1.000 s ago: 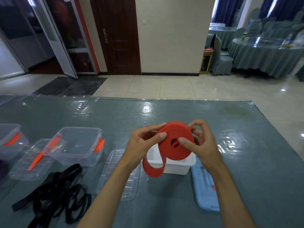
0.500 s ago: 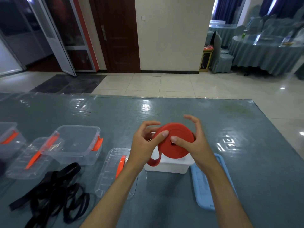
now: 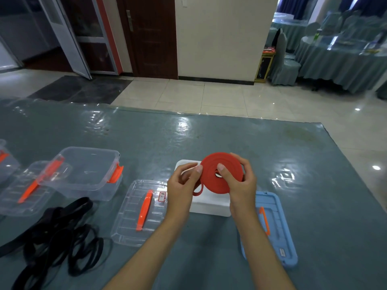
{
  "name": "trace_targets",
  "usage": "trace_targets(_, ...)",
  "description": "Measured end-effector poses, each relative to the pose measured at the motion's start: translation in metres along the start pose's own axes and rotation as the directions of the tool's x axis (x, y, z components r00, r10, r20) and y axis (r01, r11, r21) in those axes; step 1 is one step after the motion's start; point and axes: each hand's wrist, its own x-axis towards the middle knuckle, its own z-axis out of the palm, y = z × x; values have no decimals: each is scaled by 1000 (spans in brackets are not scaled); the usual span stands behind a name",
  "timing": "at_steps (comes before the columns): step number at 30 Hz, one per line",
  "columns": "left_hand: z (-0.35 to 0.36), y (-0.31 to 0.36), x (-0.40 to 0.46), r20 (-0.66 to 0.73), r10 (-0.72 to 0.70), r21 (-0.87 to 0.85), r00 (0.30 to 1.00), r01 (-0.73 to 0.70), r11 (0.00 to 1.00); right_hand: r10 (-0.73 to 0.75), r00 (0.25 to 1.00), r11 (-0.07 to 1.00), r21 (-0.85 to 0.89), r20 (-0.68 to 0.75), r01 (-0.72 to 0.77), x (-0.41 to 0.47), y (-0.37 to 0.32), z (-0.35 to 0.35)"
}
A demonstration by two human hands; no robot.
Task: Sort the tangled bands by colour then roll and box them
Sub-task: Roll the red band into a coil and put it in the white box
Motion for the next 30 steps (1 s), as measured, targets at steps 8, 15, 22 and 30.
trace_targets(8, 8, -26, 6, 67, -286, -202, 956, 293, 934, 104, 973, 989, 126, -205, -79, 11, 26, 24)
trace_targets(15, -2, -34, 45, 159, -396, -115, 904, 415, 902, 355, 912, 908, 309, -207, -284, 29, 59, 21)
trace_targets(22, -8, -69, 103, -98, -516, -47, 851, 514, 857, 523, 848, 845, -76, -82, -529, 63, 96, -12)
trace_targets(30, 6, -146, 146, -226, -585, 159, 779, 621, 767, 755, 651, 414, -827, 80, -379, 103, 139, -24)
